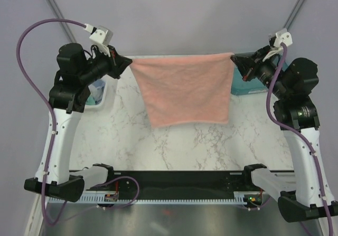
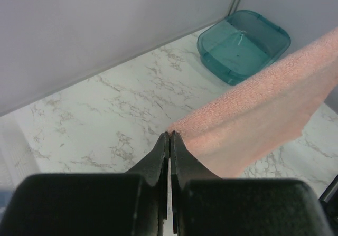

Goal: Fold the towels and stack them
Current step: Fold the towel

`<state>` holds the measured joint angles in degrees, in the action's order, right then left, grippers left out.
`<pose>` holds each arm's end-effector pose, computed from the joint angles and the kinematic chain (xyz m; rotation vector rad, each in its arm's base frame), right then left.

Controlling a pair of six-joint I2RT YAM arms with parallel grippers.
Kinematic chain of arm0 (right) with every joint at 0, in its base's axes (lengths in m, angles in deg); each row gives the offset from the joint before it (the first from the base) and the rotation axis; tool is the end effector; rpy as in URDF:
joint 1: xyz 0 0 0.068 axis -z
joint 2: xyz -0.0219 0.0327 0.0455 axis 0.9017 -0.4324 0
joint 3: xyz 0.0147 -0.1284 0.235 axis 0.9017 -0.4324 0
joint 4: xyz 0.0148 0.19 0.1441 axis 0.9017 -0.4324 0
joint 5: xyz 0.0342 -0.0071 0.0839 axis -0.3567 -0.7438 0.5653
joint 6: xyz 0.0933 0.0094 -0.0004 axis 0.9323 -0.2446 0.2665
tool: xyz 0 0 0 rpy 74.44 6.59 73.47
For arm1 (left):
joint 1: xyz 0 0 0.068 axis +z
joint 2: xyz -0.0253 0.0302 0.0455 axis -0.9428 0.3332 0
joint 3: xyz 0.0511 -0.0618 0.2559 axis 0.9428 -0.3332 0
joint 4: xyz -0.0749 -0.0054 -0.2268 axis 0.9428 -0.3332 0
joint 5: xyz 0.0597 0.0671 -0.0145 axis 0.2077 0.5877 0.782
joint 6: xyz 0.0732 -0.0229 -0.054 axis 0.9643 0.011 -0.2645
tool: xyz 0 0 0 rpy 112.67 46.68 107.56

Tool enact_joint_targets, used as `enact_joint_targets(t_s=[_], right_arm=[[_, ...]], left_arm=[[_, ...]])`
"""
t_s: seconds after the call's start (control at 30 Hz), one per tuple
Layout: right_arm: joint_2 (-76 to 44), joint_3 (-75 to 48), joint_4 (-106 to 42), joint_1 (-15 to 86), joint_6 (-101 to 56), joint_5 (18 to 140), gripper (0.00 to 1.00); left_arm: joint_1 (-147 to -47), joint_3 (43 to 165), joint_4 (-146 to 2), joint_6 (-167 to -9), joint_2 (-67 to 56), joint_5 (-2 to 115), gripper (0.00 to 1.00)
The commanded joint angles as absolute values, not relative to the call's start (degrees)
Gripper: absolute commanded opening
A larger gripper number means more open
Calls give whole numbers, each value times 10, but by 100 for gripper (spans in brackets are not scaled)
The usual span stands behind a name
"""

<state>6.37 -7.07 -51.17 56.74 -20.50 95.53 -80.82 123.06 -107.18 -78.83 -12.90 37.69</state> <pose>0.2088 0.0632 0.4866 -0.3329 1.5001 0.5454 0.2382 -0.0826 0.4705 0.4744 1.6910 -0.5688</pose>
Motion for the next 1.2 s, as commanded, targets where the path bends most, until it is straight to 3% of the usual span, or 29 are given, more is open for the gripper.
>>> enact_joint_targets(t_s=[0.0,0.27,0.4,0.6,0.7,0.93,1.17], right_arm=[[35,-49,-507,570,-174,970,0],[-118,-96,-394,570,-154,988,0],[-271,-98,-293,571,-144,1010,0],[-515,1,-218,570,-148,1024,0],[-594,72,-229,572,-167,1018,0],[-638,119,-236,579,-210,1013,0],[-546,37,-250,583,-250,1008,0]], left_arm=[[-808,1273,-1107,-803,-109,392,2],[-805,1334,-1111,-769,104,498,2],[-801,1387,-1083,-744,247,500,2],[-791,1529,-1039,-737,478,512,2],[-785,1591,-1022,-737,534,521,2],[-784,1551,-963,-718,525,523,2],[-784,1415,-936,-714,418,546,2]])
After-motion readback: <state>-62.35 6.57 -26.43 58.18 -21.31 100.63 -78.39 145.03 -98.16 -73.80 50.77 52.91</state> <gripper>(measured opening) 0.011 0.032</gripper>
